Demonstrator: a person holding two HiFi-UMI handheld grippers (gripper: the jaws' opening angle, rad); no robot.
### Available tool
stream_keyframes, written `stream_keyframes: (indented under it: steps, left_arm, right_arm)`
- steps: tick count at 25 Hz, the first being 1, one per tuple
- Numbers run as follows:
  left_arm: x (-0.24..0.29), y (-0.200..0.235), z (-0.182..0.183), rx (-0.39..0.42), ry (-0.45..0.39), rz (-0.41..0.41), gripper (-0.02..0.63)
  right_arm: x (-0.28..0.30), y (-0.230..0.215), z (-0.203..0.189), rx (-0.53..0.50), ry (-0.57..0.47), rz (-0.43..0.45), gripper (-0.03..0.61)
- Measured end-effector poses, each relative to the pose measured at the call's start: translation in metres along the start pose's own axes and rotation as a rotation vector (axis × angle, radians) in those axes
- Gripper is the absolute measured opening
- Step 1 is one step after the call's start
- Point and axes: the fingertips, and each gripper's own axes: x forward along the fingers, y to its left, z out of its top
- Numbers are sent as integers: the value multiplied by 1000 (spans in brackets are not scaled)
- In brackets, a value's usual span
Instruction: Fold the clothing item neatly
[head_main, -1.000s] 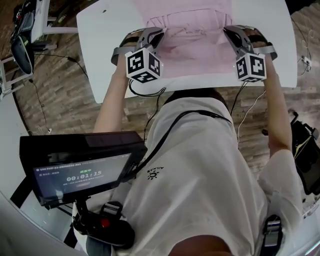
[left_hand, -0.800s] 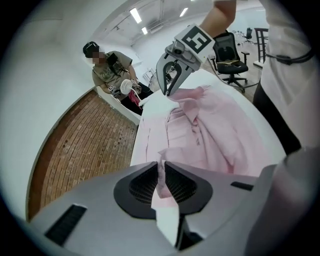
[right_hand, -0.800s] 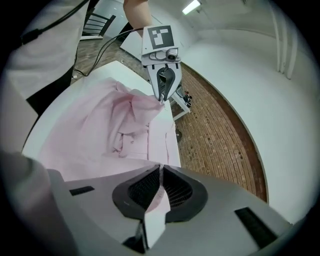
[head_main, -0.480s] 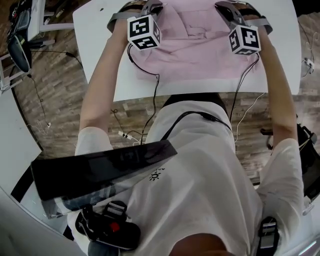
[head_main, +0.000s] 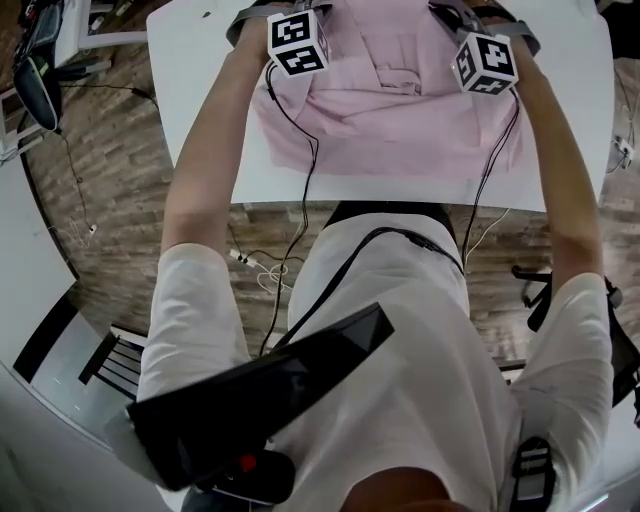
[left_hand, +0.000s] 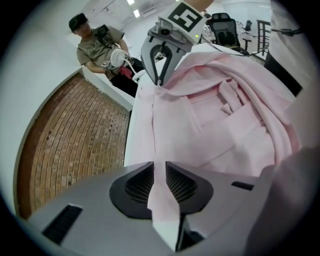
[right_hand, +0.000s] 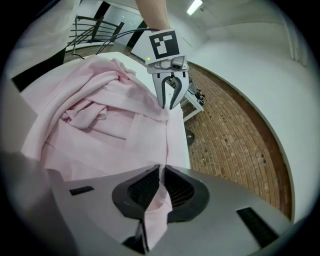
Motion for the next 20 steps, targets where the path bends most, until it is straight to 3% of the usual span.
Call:
stream_keyframes:
  steps: [1,4,6,11,15,20]
  left_arm:
    - [3,1,-1,-44,-7,-1,74]
    - [10,6,-7,-182,-23,12,193]
    - [10,11,-16,-237,-16,38,220]
    - [-9,36,-34,-363,-30,140,222]
    - [-47,50,-54,-474,-56,210,222]
    - [-120,12,-69,-681,-85,169,221]
  right_arm:
    - [4,3,-1,25,1,18,30]
    - [14,12,-7,110,14,59,136]
    - [14,13,-11,155,18,62,180]
    - [-7,-5,-20,258,5,-2,201]
    - [-46,-12,-35,442,-23,-53,201]
    - [-126,21,-57,711,-44,-91,201]
